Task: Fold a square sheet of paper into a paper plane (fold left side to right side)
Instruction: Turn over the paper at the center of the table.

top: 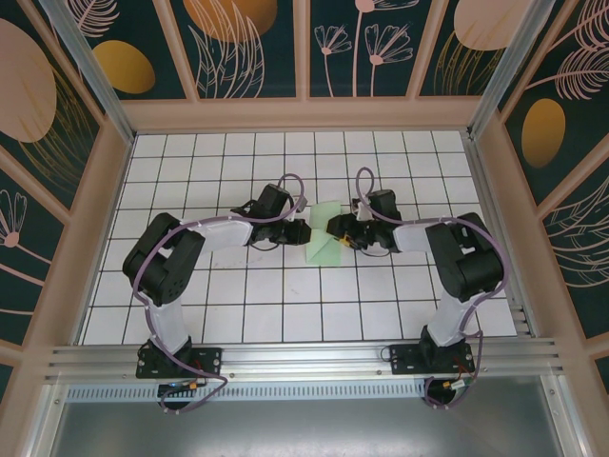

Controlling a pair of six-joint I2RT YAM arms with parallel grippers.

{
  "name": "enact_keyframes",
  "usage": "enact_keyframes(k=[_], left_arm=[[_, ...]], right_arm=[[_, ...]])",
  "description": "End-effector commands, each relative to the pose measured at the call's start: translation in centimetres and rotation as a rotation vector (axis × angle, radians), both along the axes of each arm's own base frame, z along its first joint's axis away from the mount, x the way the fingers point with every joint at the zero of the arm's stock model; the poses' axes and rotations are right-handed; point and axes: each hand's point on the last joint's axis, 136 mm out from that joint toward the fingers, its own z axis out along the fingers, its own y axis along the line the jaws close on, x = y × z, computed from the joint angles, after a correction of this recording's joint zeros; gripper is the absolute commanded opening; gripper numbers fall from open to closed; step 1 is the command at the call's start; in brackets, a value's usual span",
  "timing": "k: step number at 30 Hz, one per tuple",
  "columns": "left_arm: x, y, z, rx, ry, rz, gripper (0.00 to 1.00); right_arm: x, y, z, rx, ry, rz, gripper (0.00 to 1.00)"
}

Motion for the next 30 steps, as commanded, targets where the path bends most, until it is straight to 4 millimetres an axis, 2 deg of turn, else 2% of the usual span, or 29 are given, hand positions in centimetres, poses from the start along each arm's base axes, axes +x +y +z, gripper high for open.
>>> enact_keyframes(k=[1, 4, 5, 6, 9, 10, 14, 16, 19, 24, 27, 30], left_arm=[[0.3, -0.1, 0.8, -0.013, -0.028, 0.012, 0.15], [0.6, 0.0, 1.2, -0.012, -0.038, 0.02, 0.22], [0.7, 0.0, 1.7, -0.022, -0.053, 0.019, 0.28], [0.8, 0.1, 2.5, -0.029, -0.074, 0.023, 0.39], [1.6, 1.0, 5.4, -0.044, -0.152, 0.061, 0.62], [1.8, 1.5, 7.5, -0.066, -0.195, 0.081, 0.67], [2.2, 3.7, 14.1, -0.134, -0.331, 0.192, 0.98], [1.9, 5.0, 16.2, -0.163, -0.377, 0.248, 0.99], [1.1, 5.7, 20.0, -0.255, -0.436, 0.282, 0.98], [-1.5, 4.1, 25.5, -0.486, -0.476, 0.17, 0.99], [-2.8, 2.8, 27.2, -0.584, -0.453, 0.08, 0.98], [-3.7, 1.8, 28.3, -0.659, -0.433, 0.006, 0.98]], right_arm=[[1.0, 1.6, 1.5, 0.065, -0.044, 0.023, 0.43], [1.2, 1.8, 2.2, 0.087, -0.074, 0.029, 0.2], [1.3, 1.7, 2.4, 0.087, -0.087, 0.03, 0.1], [1.5, 1.5, 2.9, 0.086, -0.107, 0.027, 0.04], [1.9, 0.4, 4.8, 0.089, -0.193, 0.022, 0.0], [1.9, 0.2, 5.6, 0.097, -0.222, 0.026, 0.0], [1.9, -1.9, 11.3, 0.189, -0.389, 0.04, 0.0], [1.8, -2.9, 14.7, 0.24, -0.471, 0.046, 0.0], [1.2, -3.7, 20.1, 0.307, -0.594, 0.083, 0.0], [-0.8, -3.1, 28.4, 0.402, -0.761, 0.182, 0.0], [-2.1, -2.2, 31.7, 0.438, -0.826, 0.235, 0.0], [-3.3, -0.7, 33.7, 0.469, -0.859, 0.29, 0.0]])
